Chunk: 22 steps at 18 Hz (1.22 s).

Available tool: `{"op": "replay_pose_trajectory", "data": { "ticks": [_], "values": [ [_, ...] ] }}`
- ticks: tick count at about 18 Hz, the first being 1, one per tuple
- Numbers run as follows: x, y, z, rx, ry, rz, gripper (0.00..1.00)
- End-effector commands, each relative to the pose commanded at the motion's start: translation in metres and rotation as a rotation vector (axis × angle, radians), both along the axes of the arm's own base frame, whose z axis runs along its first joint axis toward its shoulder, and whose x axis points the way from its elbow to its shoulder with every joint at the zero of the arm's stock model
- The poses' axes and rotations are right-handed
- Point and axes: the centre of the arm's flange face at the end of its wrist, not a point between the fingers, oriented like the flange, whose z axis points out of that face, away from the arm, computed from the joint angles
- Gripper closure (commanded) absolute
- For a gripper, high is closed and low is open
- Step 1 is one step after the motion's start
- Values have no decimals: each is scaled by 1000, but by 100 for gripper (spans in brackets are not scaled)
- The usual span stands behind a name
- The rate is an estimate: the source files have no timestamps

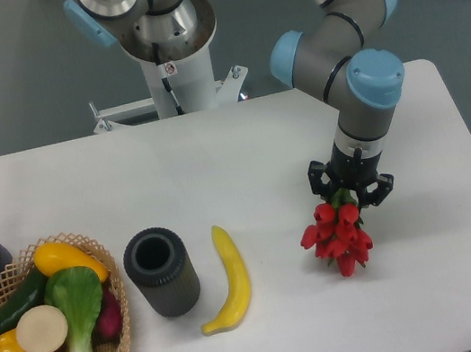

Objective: Place the flowers on the table

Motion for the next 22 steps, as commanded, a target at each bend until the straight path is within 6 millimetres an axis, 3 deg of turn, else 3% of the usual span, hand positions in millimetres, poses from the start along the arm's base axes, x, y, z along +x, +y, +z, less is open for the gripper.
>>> {"op": "replay_pose_trajectory", "data": {
  "ticks": [1, 6, 8, 11, 14, 22],
  "values": [
    [0, 0, 1, 1, 2, -3, 1],
    [-1, -3, 8, 4, 13, 2, 0],
    [-3, -9, 26, 14, 40, 14, 0],
    [-21, -30, 52, 31, 83, 54, 0],
    [-35, -33, 69, 42, 127, 28, 0],
    [-55, -74, 62, -28, 158, -324, 0]
  ]
}}
